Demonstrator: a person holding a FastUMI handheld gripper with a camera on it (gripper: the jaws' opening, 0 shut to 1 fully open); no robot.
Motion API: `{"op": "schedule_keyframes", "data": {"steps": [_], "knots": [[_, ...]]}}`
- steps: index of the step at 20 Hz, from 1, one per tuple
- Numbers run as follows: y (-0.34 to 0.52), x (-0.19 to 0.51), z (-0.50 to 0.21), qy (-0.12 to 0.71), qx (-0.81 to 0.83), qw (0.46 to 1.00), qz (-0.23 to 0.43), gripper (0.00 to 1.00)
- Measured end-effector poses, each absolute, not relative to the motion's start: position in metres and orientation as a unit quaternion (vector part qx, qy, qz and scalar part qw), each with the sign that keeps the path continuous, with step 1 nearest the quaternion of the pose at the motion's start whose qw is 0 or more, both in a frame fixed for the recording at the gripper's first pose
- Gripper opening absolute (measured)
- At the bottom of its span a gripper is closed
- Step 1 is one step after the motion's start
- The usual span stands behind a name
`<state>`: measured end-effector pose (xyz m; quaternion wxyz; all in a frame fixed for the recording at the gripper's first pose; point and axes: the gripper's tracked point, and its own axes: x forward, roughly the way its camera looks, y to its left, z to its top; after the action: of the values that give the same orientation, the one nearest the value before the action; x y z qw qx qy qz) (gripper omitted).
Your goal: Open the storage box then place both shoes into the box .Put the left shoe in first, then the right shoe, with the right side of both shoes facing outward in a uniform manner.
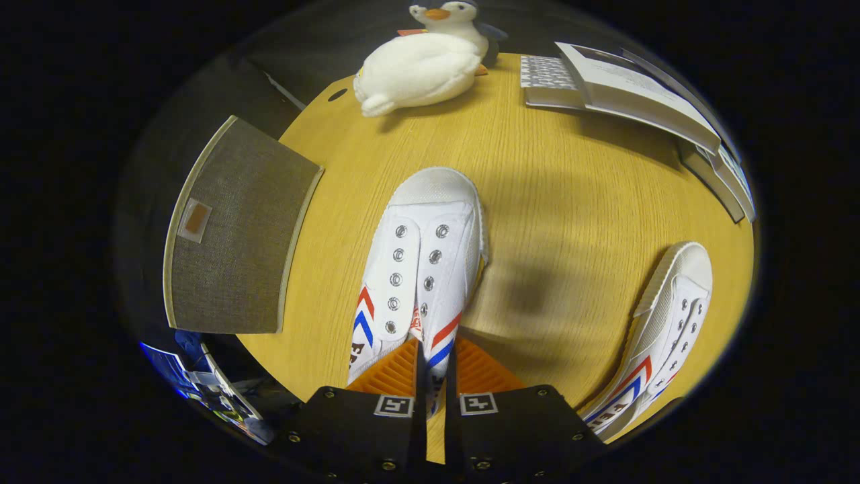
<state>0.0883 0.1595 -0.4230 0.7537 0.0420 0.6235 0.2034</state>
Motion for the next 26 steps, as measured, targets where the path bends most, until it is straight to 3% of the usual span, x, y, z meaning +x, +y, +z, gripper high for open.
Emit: {"op": "schedule_keyframes", "data": {"steps": [1,10,26], "knots": [[0.159,0.088,-0.423,0.629,0.045,0.748,0.205,0.05],[0.162,0.080,-0.386,0.639,0.105,0.731,0.213,0.05],[0.216,0.093,-0.246,0.568,0.082,0.772,0.272,0.04]]}}
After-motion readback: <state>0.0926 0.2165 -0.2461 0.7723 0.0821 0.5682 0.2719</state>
